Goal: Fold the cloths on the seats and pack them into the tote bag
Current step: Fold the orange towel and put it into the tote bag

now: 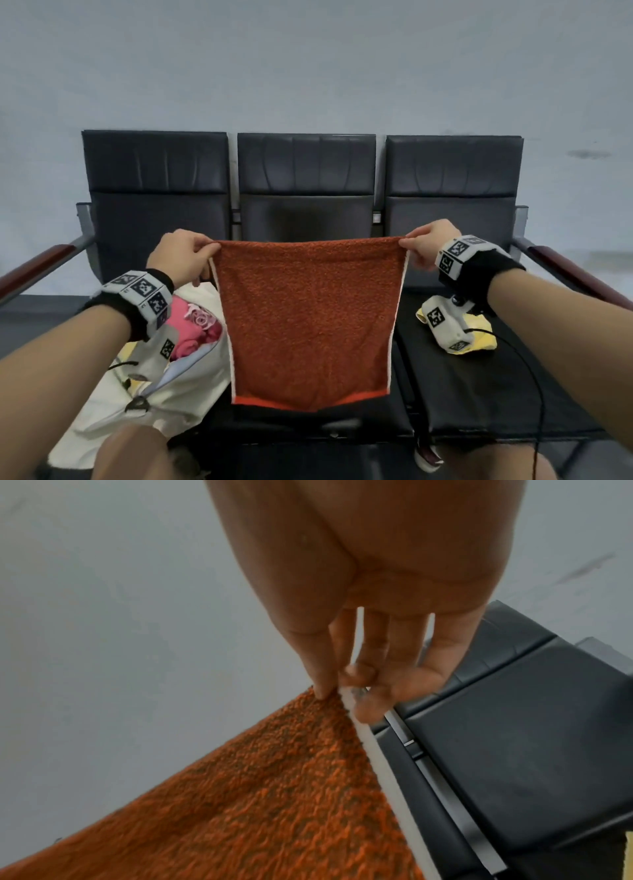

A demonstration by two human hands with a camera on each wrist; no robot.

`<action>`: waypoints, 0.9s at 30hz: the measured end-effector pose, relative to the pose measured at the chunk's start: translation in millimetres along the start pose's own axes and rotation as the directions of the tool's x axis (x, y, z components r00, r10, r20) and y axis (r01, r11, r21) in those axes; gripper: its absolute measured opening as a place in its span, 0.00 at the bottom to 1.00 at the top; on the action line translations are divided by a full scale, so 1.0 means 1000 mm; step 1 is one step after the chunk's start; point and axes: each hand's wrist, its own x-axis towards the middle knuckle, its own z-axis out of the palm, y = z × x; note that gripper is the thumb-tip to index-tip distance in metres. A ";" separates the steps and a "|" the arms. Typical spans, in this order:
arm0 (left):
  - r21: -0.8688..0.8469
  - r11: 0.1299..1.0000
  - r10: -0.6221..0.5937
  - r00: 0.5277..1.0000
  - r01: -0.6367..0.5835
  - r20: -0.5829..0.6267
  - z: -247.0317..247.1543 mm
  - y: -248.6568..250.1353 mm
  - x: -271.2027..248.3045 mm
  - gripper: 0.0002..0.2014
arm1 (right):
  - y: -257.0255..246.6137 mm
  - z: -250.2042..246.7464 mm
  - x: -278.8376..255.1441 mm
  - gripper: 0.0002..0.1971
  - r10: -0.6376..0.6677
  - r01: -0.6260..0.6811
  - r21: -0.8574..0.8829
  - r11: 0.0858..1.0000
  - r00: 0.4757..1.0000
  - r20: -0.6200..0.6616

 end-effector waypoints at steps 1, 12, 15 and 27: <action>-0.085 0.995 -0.038 0.998 0.043 0.051 0.007 0.000 0.006 0.10 | 0.004 0.009 0.010 0.04 0.034 -0.036 0.060 0.998 0.999 0.027; -0.750 0.642 -0.262 0.965 0.161 -0.017 0.027 0.010 0.082 0.05 | -0.028 0.062 0.079 0.11 -0.080 -0.133 0.711 0.691 0.963 0.258; -0.772 0.633 -0.200 0.975 0.053 -0.098 0.029 0.005 0.084 0.09 | -0.033 0.062 0.082 0.14 -0.033 -0.027 0.756 0.654 0.997 0.064; -0.658 0.653 -0.318 0.924 0.375 0.211 0.163 -0.074 -0.018 0.08 | 0.122 0.130 0.045 0.12 0.147 -0.198 0.314 0.929 0.973 0.181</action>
